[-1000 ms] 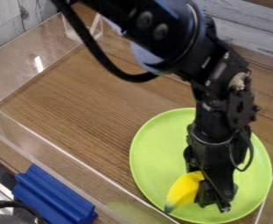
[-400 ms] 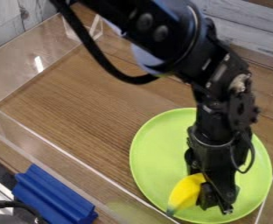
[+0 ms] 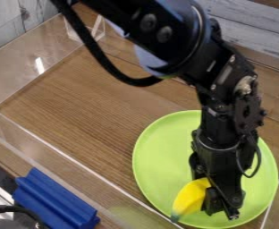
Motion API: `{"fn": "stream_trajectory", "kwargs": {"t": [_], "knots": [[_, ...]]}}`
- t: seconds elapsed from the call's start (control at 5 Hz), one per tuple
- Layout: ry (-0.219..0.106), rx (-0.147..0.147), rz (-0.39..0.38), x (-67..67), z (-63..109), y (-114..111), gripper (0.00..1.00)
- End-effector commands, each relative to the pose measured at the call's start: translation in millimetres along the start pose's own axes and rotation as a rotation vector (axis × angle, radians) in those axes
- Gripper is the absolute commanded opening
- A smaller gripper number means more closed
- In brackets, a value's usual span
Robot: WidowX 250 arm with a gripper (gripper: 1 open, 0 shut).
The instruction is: Put the banana in the green plate
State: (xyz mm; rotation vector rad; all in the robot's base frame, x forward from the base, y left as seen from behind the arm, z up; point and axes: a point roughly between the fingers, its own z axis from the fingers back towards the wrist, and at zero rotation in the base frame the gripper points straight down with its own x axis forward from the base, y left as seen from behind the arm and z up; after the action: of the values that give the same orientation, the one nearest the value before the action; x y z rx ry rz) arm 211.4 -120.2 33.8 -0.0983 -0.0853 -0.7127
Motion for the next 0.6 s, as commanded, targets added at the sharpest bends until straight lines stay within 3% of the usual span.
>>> {"fn": "stream_trajectory", "kwargs": {"t": [0.0, 0.4], "knots": [[-0.031, 0.004, -0.004, 5.4, 8.0, -1.7, 0.00], [-0.032, 0.002, 0.004, 5.9, 9.3, -2.5, 0.00]]}}
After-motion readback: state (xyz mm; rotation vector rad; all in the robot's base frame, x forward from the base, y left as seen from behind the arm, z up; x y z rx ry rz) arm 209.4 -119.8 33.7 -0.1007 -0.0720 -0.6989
